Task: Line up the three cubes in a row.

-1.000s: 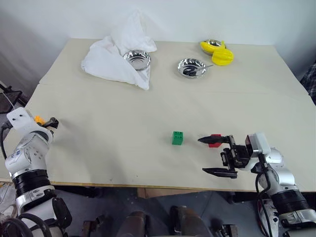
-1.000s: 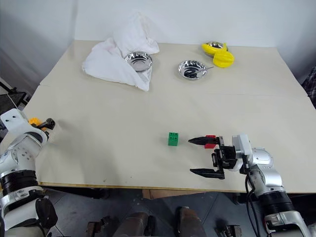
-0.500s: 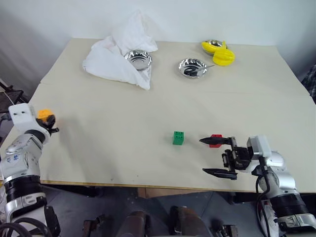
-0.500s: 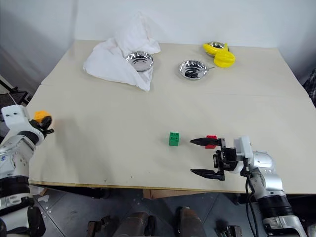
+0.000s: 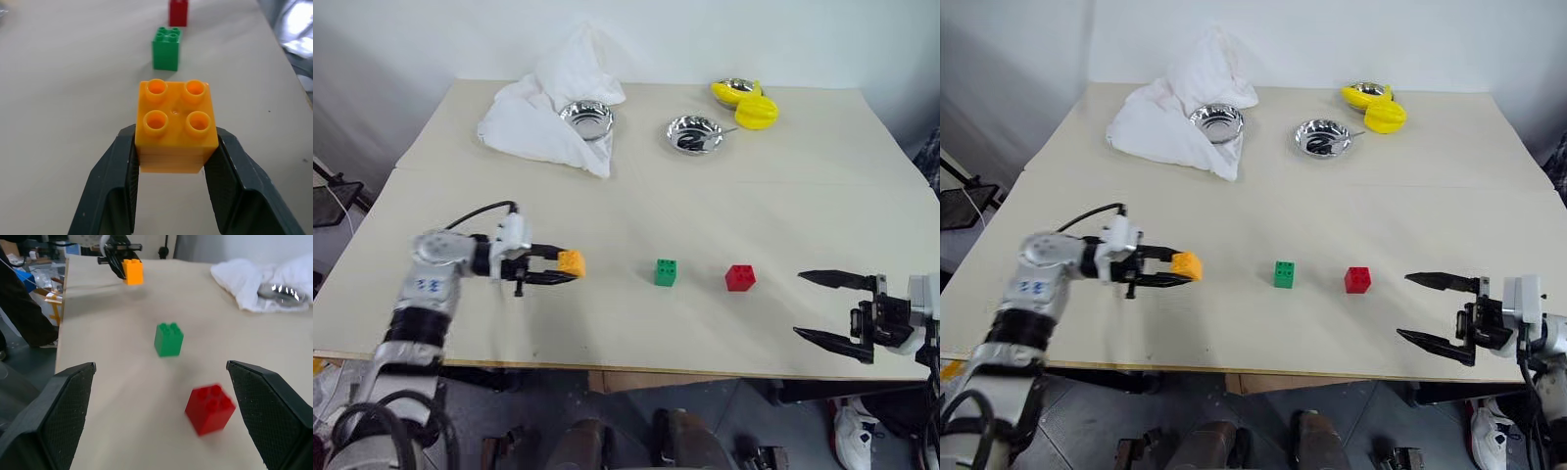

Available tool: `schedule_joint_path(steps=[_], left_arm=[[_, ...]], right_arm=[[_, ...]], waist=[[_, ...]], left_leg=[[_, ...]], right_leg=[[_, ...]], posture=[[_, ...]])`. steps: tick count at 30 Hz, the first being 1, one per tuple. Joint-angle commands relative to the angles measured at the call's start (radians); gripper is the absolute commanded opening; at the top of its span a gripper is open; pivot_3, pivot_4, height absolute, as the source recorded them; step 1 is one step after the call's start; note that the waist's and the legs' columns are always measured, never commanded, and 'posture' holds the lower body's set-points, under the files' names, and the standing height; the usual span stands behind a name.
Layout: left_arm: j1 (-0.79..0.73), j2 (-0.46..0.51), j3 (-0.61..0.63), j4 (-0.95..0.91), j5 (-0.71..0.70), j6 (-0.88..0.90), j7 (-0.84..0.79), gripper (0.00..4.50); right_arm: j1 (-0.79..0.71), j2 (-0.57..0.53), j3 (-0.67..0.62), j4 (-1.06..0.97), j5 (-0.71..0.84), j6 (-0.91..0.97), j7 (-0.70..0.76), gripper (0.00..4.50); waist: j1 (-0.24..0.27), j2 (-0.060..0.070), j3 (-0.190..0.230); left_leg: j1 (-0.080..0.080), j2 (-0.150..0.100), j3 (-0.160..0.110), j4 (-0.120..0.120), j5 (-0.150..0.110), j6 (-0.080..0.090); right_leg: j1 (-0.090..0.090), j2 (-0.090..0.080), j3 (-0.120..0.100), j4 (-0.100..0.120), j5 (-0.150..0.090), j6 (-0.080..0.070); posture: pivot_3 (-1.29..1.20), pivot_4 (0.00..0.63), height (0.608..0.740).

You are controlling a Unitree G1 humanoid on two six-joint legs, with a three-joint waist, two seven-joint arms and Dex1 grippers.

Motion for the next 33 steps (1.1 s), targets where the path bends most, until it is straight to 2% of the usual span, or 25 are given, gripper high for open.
schedule_joint_path(steps=[1, 9, 21, 23, 27, 30, 31, 33], left_arm=[[-0.108, -0.048, -0.029, 0.198, 0.077, -0.128, -0.016, 1.49], [-0.288, -0.142, -0.073, 0.517, 0.219, -0.235, 0.018, 1.49], [-0.328, -0.181, -0.048, 0.586, 0.265, -0.240, 0.028, 1.49], [-0.328, -0.183, -0.041, 0.588, 0.270, -0.234, 0.043, 2.20], [-0.328, -0.178, -0.023, 0.585, 0.272, -0.254, 0.070, 3.33], [-0.301, -0.130, 0.035, 0.546, 0.215, -0.266, 0.024, 4.32], [-0.281, -0.105, 0.052, 0.525, 0.199, -0.276, -0.002, 4.48], [-0.228, -0.060, 0.088, 0.466, 0.155, -0.264, -0.059, 4.48]], right_arm=[[0.064, 0.010, -0.076, -0.106, 0.026, 0.022, 0.025, 4.50], [0.227, 0.061, -0.158, -0.313, 0.031, 0.086, -0.053, 4.50], [0.251, 0.109, -0.161, -0.383, 0.008, 0.124, -0.076, 4.50], [0.245, 0.112, -0.153, -0.380, 0.005, 0.126, -0.070, 4.50], [0.226, 0.119, -0.139, -0.366, -0.003, 0.128, -0.060, 4.50], [0.176, 0.123, -0.122, -0.319, -0.016, 0.124, -0.046, 4.50], [0.157, 0.121, -0.120, -0.296, -0.019, 0.122, -0.038, 4.50], [0.129, 0.115, -0.119, -0.246, -0.026, 0.110, -0.011, 4.50]], waist=[[-0.001, -0.001, 0.000], [0.003, -0.004, 0.002], [0.008, -0.004, 0.002], [0.011, -0.004, 0.002], [0.010, -0.005, 0.003], [0.006, -0.005, 0.003], [-0.001, -0.006, 0.003], [-0.008, -0.006, 0.003]], left_leg=[[0.000, 0.000, 0.001, 0.000, 0.000, 0.000], [-0.002, 0.000, 0.001, 0.000, 0.000, 0.000], [-0.002, 0.000, 0.001, 0.001, 0.000, 0.000], [-0.002, 0.000, 0.001, 0.001, 0.000, 0.000], [-0.002, 0.000, 0.001, 0.001, 0.000, 0.000], [-0.002, 0.000, 0.001, 0.001, 0.000, 0.000], [-0.002, 0.000, 0.001, 0.001, 0.000, 0.000], [-0.002, 0.000, 0.001, 0.001, 0.000, 0.000]], right_leg=[[-0.001, 0.000, 0.001, 0.000, 0.000, 0.000], [-0.003, 0.001, 0.001, 0.001, 0.001, 0.001], [-0.002, 0.001, 0.002, 0.001, 0.001, 0.002], [-0.002, 0.001, 0.002, 0.001, 0.001, 0.002], [-0.003, 0.001, 0.002, 0.001, 0.001, 0.002], [-0.003, 0.001, 0.002, 0.001, 0.001, 0.002], [-0.003, 0.001, 0.002, 0.001, 0.001, 0.002], [-0.004, 0.001, 0.002, 0.002, 0.001, 0.002]], posture=[[0.00, 0.150, 0.740], [0.00, 0.150, 0.740], [0.00, 0.150, 0.740], [0.00, 0.150, 0.740], [0.00, 0.150, 0.740], [0.00, 0.150, 0.740], [0.00, 0.150, 0.740], [0.00, 0.150, 0.740]])
